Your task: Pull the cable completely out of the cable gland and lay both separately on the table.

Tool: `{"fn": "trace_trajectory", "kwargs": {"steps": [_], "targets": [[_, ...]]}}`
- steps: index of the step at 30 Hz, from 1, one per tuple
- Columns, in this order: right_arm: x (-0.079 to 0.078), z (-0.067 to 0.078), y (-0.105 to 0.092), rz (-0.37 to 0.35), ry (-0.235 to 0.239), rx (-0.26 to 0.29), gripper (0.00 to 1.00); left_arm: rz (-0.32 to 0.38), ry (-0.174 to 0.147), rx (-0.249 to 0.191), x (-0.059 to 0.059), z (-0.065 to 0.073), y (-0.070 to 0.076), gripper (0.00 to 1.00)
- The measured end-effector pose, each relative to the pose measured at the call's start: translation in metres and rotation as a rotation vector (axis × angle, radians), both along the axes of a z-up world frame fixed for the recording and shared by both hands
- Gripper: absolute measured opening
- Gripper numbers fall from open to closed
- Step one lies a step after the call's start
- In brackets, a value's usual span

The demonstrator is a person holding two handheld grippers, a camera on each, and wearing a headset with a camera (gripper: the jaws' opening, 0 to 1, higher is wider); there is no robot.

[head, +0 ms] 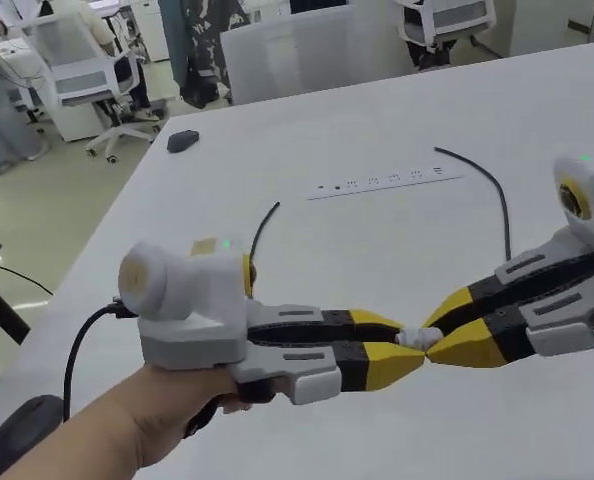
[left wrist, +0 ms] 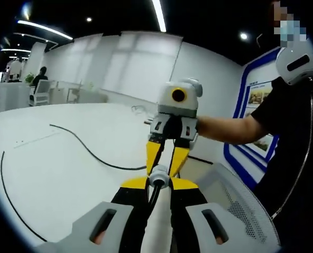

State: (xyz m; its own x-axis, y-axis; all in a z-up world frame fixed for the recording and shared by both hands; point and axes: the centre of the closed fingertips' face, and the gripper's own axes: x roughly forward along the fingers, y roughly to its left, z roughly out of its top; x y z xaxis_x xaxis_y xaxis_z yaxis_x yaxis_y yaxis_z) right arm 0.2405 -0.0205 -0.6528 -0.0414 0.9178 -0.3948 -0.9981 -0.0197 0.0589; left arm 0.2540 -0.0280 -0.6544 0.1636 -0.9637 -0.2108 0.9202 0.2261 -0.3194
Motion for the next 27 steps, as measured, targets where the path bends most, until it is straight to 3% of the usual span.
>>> {"fn": "trace_trajectory", "kwargs": {"steps": [1, 2, 3, 5, 6, 7, 9, 10, 11, 12, 13, 14, 15, 16, 17, 18, 20, 21, 22, 25, 27], "targets": [[-0.001, 0.000, -0.001, 0.017, -0.097, -0.014, 0.07, 0.006, 0.028, -0.008, 0.000, -0.001, 0.000, 0.14], [0.000, 0.000, 0.000, 0.028, -0.162, -0.022, 0.07, 0.016, 0.062, -0.022, 0.001, 0.000, 0.000, 0.14], [-0.002, 0.000, 0.000, 0.043, -0.225, -0.029, 0.07, 0.019, 0.119, -0.037, -0.001, -0.001, 0.001, 0.14], [-0.002, -0.001, 0.001, 0.043, -0.294, -0.049, 0.07, 0.026, 0.120, -0.040, 0.002, -0.002, 0.002, 0.14], [-0.002, -0.001, 0.000, 0.054, -0.339, -0.056, 0.07, 0.035, 0.160, -0.047, 0.001, -0.002, 0.002, 0.14], [-0.001, -0.001, 0.001, 0.061, -0.398, -0.061, 0.07, 0.049, 0.237, -0.067, 0.001, -0.002, 0.002, 0.14], [-0.001, 0.000, 0.001, 0.059, -0.416, -0.064, 0.07, 0.050, 0.293, -0.088, 0.003, -0.002, 0.002, 0.14], [0.001, -0.003, -0.001, 0.057, -0.413, -0.065, 0.07, 0.051, 0.263, -0.085, 0.005, -0.003, 0.003, 0.14], [0.002, -0.002, -0.001, 0.050, -0.391, -0.065, 0.07, 0.047, 0.235, -0.086, 0.004, -0.002, 0.002, 0.14], [0.002, -0.004, -0.003, 0.019, -0.302, -0.076, 0.08, 0.037, 0.188, -0.073, 0.003, -0.002, 0.001, 0.14], [0.006, -0.005, -0.005, -0.037, -0.175, -0.093, 0.09, 0.039, 0.098, -0.058, 0.003, -0.001, -0.001, 0.14], [0.007, -0.005, -0.006, -0.063, -0.099, -0.083, 0.14, 0.023, 0.043, -0.049, 0.002, 0.000, -0.002, 0.14], [0.007, -0.002, -0.006, -0.066, -0.050, -0.058, 0.23, 0.005, 0.018, -0.044, -0.002, 0.001, -0.004, 0.14], [0.009, 0.004, -0.005, -0.078, 0.028, -0.003, 0.28, -0.010, 0.010, -0.032, -0.006, 0.001, -0.005, 0.14], [0.010, 0.006, -0.007, -0.089, 0.098, 0.016, 0.26, -0.007, 0.020, -0.032, -0.007, 0.001, -0.006, 0.14], [0.008, 0.006, -0.010, -0.088, 0.178, 0.031, 0.23, 0.000, 0.006, -0.027, -0.006, 0.001, -0.006, 0.14], [0.006, 0.012, -0.009, -0.071, 0.251, 0.084, 0.13, -0.004, -0.011, -0.019, -0.006, 0.000, -0.006, 0.14], [0.007, 0.012, -0.011, -0.078, 0.297, 0.092, 0.09, -0.011, -0.034, -0.013, -0.007, 0.000, -0.006, 0.14], [0.012, 0.011, -0.011, -0.087, 0.278, 0.104, 0.07, -0.015, -0.049, -0.014, -0.008, 0.001, -0.006, 0.14], [0.012, 0.007, -0.014, -0.084, 0.304, 0.101, 0.10, -0.015, -0.053, -0.014, -0.008, 0.001, -0.006, 0.14], [0.010, 0.005, -0.015, -0.064, 0.350, 0.105, 0.11, -0.009, -0.051, -0.013, -0.006, 0.001, -0.006, 0.14]]}}
